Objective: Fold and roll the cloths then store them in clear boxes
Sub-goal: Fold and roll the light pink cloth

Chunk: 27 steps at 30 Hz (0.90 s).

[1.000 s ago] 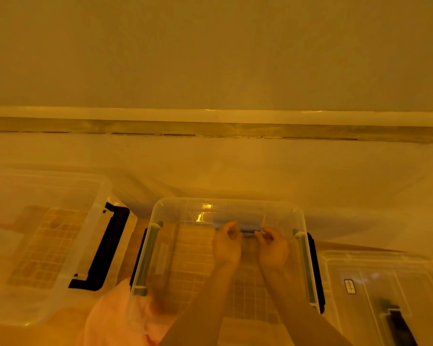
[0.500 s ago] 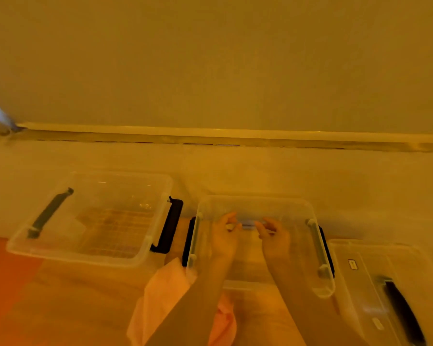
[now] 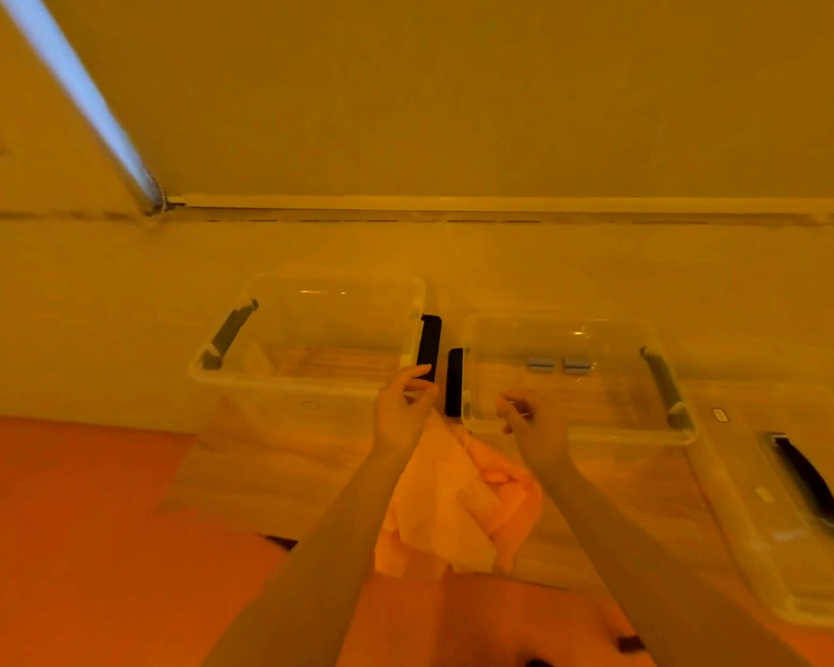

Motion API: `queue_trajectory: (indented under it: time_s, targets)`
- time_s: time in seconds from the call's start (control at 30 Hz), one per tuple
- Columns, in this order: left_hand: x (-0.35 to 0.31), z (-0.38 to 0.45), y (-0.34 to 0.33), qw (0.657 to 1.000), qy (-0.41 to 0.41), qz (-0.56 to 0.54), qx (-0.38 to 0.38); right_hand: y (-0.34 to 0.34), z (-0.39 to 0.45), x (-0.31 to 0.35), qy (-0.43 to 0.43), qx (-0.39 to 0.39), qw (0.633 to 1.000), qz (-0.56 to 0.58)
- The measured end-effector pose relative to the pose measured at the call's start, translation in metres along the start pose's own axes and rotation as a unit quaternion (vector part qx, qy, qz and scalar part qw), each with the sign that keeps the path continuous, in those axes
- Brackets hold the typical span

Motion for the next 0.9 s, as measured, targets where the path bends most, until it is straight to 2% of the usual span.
queue_trajectory:
  time_s: [0.13, 0.23, 0.43, 0.9]
  targets:
    - [0.030, -0.026, 0.024, 0.999, 0.033, 0.024, -0.018, -0.029, -0.026, -0.009, -0.018, 0.061, 0.997, -0.046]
    - [0.058, -0.038, 0.038, 0.997, 0.054, 0.053, -0.024, -0.046, -0.042, -0.022, -0.060, 0.098, 0.993, -0.014]
    - [0.101, -0.050, 0.054, 0.988, 0.099, 0.108, -0.048, -0.067, -0.066, -0.050, -0.154, 0.124, 0.979, 0.043]
    - [0.119, -0.053, 0.046, 0.982, 0.134, 0.122, -0.048, -0.101, -0.101, -0.081, -0.335, 0.112, 0.929, 0.111]
Point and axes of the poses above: each hand's wrist, its own z-axis towards the middle knuckle, its own y-axis out of the back of the hand, x = y × z, the point moved 4 cm from there along z, towards the middle knuckle, and after that the axes turned 1 degree about x, right-handed, at the moved point
